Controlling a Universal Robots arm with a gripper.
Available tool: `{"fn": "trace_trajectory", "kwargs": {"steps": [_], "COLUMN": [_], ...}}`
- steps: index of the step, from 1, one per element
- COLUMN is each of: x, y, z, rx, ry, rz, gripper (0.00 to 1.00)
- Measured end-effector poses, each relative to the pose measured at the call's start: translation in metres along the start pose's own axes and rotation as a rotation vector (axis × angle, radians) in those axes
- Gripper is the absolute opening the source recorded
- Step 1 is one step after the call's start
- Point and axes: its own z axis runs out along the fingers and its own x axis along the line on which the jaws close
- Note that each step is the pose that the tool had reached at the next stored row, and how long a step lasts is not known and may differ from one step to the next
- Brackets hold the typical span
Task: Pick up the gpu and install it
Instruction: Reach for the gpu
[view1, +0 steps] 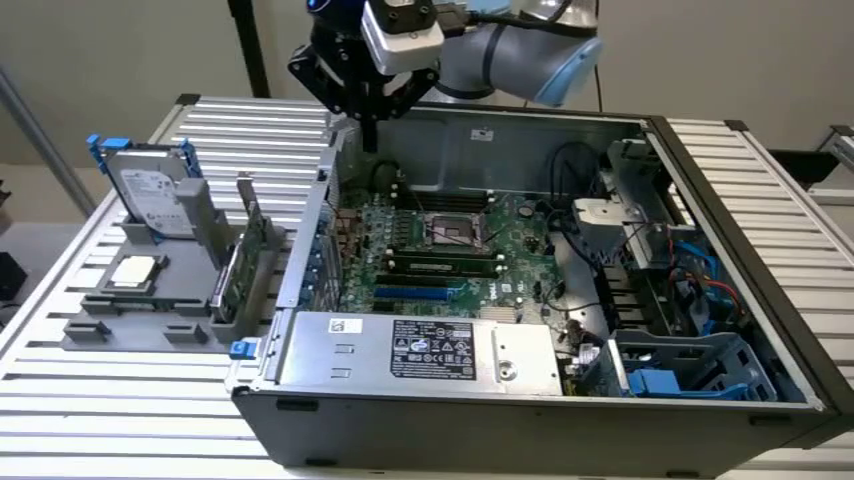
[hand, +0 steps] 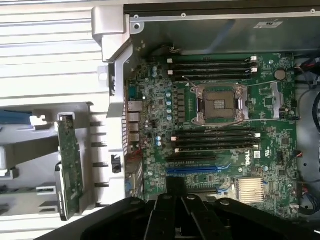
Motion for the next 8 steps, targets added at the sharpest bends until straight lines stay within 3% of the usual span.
{"fn": "trace_trajectory", "kwargs": {"steps": [8], "x": [0.036], "y": [-0.0106], "z": [-0.0012], "rx": [-0.0002], "ry": [-0.0021], "rz": [0.0], "gripper": [0.0]}}
